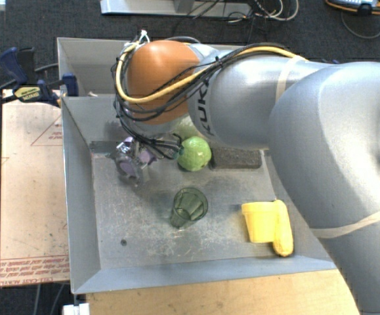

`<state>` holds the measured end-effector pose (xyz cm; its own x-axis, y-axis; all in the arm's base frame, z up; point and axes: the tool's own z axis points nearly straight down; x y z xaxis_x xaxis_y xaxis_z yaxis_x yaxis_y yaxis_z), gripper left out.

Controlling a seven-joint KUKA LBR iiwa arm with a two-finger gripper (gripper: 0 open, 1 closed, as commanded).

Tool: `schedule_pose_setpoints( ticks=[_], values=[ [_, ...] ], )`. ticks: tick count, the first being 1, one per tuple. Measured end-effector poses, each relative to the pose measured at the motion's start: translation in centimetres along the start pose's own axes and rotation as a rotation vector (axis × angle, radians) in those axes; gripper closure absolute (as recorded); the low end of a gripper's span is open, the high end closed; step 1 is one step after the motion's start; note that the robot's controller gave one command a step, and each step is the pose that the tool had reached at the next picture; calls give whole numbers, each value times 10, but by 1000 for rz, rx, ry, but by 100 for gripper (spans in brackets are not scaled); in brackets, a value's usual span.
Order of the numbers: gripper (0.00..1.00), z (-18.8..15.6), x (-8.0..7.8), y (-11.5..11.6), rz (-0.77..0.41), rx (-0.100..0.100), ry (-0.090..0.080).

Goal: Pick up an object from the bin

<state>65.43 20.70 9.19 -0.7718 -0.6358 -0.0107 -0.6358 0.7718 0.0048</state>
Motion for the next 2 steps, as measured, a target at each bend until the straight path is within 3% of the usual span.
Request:
schedule_pose_setpoints(
  ticks=[2],
  values=[
    [100, -34, -2, 0, 1, 2, -6]
  ],
)
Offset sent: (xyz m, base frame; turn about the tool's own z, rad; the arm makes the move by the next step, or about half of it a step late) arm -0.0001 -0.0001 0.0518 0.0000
